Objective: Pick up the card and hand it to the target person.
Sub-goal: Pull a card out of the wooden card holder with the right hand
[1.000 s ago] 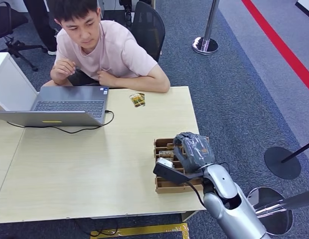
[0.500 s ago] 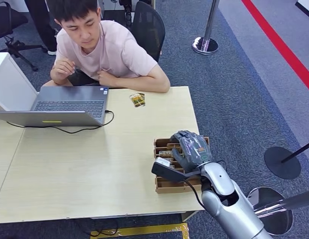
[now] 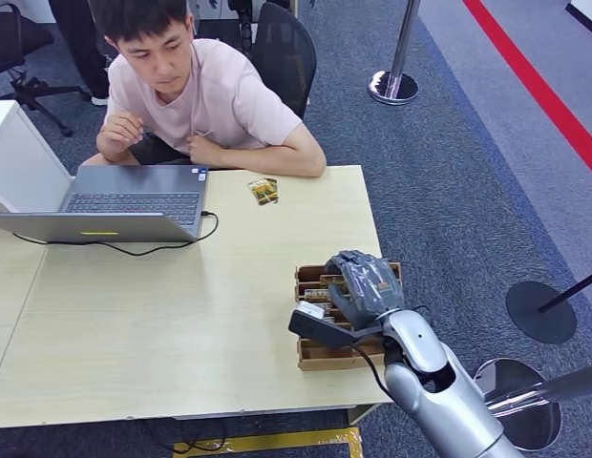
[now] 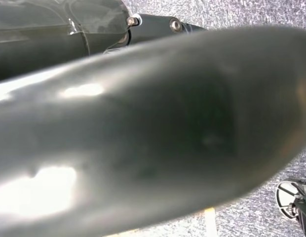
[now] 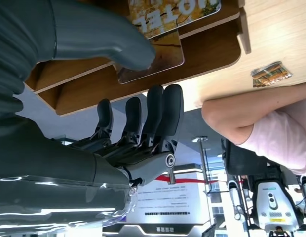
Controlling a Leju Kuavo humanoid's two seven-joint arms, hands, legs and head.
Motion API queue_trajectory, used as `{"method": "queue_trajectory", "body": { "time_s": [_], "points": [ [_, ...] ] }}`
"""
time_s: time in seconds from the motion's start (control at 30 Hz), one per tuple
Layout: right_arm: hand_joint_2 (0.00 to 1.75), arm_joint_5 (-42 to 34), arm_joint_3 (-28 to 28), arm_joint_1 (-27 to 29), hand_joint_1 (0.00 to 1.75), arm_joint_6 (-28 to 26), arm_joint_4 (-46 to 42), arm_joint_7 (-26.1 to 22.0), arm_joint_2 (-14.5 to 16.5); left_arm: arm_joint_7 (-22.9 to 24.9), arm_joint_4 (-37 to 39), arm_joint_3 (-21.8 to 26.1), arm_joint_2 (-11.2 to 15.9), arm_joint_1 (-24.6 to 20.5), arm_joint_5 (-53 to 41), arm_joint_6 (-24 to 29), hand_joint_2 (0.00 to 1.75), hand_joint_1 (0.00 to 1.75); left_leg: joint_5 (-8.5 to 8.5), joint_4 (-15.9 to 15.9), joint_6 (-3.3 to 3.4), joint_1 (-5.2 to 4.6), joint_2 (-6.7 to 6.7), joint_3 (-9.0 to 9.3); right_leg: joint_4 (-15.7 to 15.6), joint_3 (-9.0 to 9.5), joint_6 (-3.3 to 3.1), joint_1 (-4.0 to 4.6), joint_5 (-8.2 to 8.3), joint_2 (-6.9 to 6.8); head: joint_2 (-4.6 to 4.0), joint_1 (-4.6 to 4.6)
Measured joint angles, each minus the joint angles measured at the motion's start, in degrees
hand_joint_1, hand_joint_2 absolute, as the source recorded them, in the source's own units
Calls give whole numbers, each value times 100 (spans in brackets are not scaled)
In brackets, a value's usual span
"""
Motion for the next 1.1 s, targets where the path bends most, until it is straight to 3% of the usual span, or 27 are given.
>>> {"method": "queue_trajectory", "body": {
  "time_s": [1.1],
  "points": [
    [175, -28, 104, -85, 100, 1, 185, 117, -1, -51, 0, 11, 0, 3, 2, -3, 0, 0, 0, 0, 0, 0, 0, 0, 0, 0, 0, 0, 0, 0, -2, 0]
  ]
}}
